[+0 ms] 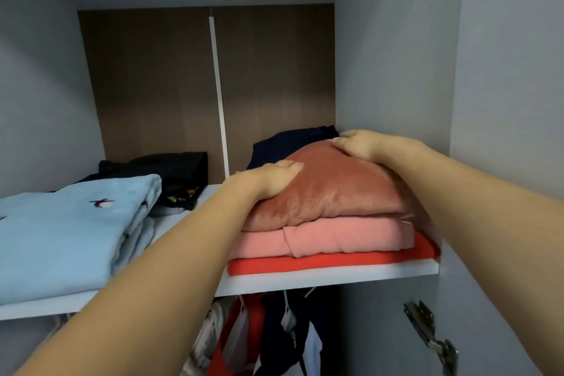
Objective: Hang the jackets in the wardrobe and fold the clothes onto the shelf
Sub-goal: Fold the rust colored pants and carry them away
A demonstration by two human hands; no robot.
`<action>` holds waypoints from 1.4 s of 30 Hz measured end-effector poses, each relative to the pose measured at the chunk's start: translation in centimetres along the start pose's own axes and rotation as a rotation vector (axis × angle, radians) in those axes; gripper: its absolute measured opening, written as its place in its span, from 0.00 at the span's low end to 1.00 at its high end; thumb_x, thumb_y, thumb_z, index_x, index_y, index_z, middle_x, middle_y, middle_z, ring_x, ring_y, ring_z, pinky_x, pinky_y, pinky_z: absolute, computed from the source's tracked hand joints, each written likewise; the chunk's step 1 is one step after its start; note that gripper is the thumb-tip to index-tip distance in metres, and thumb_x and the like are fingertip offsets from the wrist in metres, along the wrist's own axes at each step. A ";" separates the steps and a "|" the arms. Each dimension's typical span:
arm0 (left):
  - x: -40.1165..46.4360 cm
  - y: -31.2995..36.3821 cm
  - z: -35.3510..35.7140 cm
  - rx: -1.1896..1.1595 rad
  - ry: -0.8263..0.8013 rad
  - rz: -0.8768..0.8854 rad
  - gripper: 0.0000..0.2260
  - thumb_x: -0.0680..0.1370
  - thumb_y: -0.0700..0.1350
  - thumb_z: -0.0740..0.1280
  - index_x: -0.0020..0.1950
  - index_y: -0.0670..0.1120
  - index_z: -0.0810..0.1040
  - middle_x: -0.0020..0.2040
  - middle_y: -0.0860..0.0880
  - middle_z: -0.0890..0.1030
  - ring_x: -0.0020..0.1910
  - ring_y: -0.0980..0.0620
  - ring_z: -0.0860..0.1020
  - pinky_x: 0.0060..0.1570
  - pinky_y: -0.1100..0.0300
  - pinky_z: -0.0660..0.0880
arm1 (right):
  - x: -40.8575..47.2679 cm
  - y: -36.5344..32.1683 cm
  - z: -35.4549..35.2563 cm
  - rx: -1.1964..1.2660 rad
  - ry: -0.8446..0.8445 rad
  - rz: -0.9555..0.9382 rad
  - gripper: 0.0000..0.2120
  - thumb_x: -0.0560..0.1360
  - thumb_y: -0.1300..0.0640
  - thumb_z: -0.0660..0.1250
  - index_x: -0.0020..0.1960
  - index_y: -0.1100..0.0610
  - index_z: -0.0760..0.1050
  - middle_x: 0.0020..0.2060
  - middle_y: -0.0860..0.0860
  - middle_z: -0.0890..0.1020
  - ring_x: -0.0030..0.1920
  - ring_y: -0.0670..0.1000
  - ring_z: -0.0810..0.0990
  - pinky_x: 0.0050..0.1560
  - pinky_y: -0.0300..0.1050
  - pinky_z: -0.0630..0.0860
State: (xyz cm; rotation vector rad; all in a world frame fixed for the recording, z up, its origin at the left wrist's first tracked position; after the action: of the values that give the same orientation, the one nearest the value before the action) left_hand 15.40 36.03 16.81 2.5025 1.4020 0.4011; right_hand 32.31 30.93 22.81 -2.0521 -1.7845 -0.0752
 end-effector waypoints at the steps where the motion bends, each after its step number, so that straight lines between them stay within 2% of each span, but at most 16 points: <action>1: -0.1 -0.3 -0.8 0.021 0.016 -0.010 0.30 0.79 0.68 0.42 0.79 0.60 0.55 0.80 0.55 0.57 0.79 0.49 0.56 0.76 0.40 0.48 | -0.2 -0.2 -1.0 0.003 0.033 0.000 0.26 0.84 0.46 0.52 0.76 0.59 0.64 0.75 0.56 0.65 0.75 0.56 0.63 0.73 0.48 0.59; 3: -0.6 -0.4 -2.5 0.016 0.103 -0.021 0.28 0.79 0.68 0.46 0.77 0.60 0.62 0.78 0.55 0.63 0.77 0.48 0.61 0.75 0.39 0.50 | -1.2 -1.0 -2.4 0.020 0.080 0.005 0.26 0.83 0.44 0.53 0.74 0.58 0.66 0.74 0.56 0.68 0.73 0.57 0.66 0.71 0.49 0.62; 5: -1.5 0.1 -4.2 -0.021 0.231 -0.007 0.26 0.80 0.65 0.50 0.75 0.56 0.68 0.75 0.51 0.70 0.73 0.45 0.67 0.74 0.42 0.58 | -2.5 -1.8 -3.5 0.011 0.135 -0.007 0.26 0.82 0.44 0.53 0.73 0.57 0.67 0.73 0.56 0.69 0.72 0.58 0.68 0.69 0.50 0.64; 8: -3.7 1.3 -5.9 -0.064 0.379 0.052 0.23 0.83 0.59 0.52 0.73 0.51 0.70 0.71 0.47 0.73 0.69 0.44 0.71 0.68 0.50 0.66 | -4.8 -2.6 -4.5 -0.015 0.191 -0.008 0.26 0.82 0.44 0.54 0.74 0.58 0.66 0.73 0.57 0.69 0.72 0.59 0.68 0.69 0.51 0.65; 10: -5.7 1.9 -6.7 -0.036 0.456 0.100 0.22 0.83 0.57 0.53 0.73 0.48 0.69 0.71 0.45 0.73 0.68 0.43 0.71 0.66 0.50 0.68 | -6.5 -2.9 -4.9 -0.028 0.218 -0.003 0.25 0.82 0.45 0.55 0.72 0.59 0.67 0.72 0.58 0.70 0.71 0.59 0.68 0.68 0.51 0.66; 14: -10.1 3.1 -7.9 0.112 0.586 0.214 0.21 0.83 0.54 0.55 0.72 0.44 0.69 0.71 0.43 0.73 0.66 0.41 0.73 0.67 0.48 0.65 | -10.6 -3.7 -6.1 -0.038 0.302 0.009 0.25 0.82 0.49 0.56 0.74 0.60 0.64 0.74 0.58 0.67 0.73 0.58 0.65 0.70 0.48 0.62; 18: -13.9 3.8 -7.9 0.190 0.633 0.333 0.18 0.82 0.51 0.57 0.68 0.43 0.71 0.66 0.44 0.75 0.64 0.43 0.74 0.69 0.46 0.64 | -15.6 -5.6 -6.5 -0.060 0.341 -0.001 0.27 0.82 0.52 0.58 0.77 0.59 0.58 0.76 0.56 0.63 0.76 0.54 0.61 0.72 0.43 0.56; 24: -20.4 6.4 -8.4 0.167 0.732 0.547 0.21 0.82 0.48 0.60 0.72 0.41 0.68 0.71 0.43 0.72 0.70 0.44 0.69 0.73 0.46 0.59 | -24.6 -8.2 -8.5 -0.122 0.405 0.093 0.30 0.80 0.52 0.61 0.78 0.57 0.56 0.77 0.55 0.61 0.76 0.54 0.60 0.73 0.45 0.57; 29: -26.4 9.9 -9.3 0.072 0.769 0.696 0.23 0.81 0.47 0.60 0.75 0.41 0.65 0.74 0.43 0.68 0.74 0.45 0.65 0.76 0.46 0.58 | -33.2 -9.9 -12.8 -0.227 0.524 0.154 0.29 0.79 0.55 0.61 0.78 0.58 0.56 0.76 0.55 0.62 0.76 0.53 0.60 0.73 0.45 0.57; 36: -35.9 20.6 -10.5 -0.020 0.812 0.904 0.26 0.83 0.48 0.58 0.79 0.41 0.58 0.79 0.43 0.59 0.78 0.45 0.57 0.77 0.47 0.52 | -47.0 -10.4 -20.2 -0.361 0.688 0.237 0.28 0.80 0.54 0.61 0.77 0.58 0.58 0.75 0.54 0.63 0.74 0.54 0.62 0.72 0.46 0.59; 42: -46.2 32.5 -8.2 -0.152 0.854 1.087 0.27 0.82 0.48 0.60 0.79 0.41 0.57 0.80 0.43 0.57 0.79 0.44 0.54 0.78 0.47 0.47 | -61.3 -7.0 -26.0 -0.494 0.752 0.344 0.28 0.78 0.57 0.62 0.76 0.59 0.60 0.75 0.54 0.64 0.75 0.52 0.61 0.71 0.39 0.55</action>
State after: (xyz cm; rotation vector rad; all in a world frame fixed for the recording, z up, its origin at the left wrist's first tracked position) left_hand 15.06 -19.48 30.07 2.8175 -0.0747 1.8105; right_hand 20.80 -34.66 29.57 -2.1812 -0.9942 -1.1141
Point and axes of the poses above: each hand's wrist, its own x-axis towards the middle knuckle, its own z-axis out of the palm, y = z × x, the point moved 9 cm from there along x, towards the middle knuckle
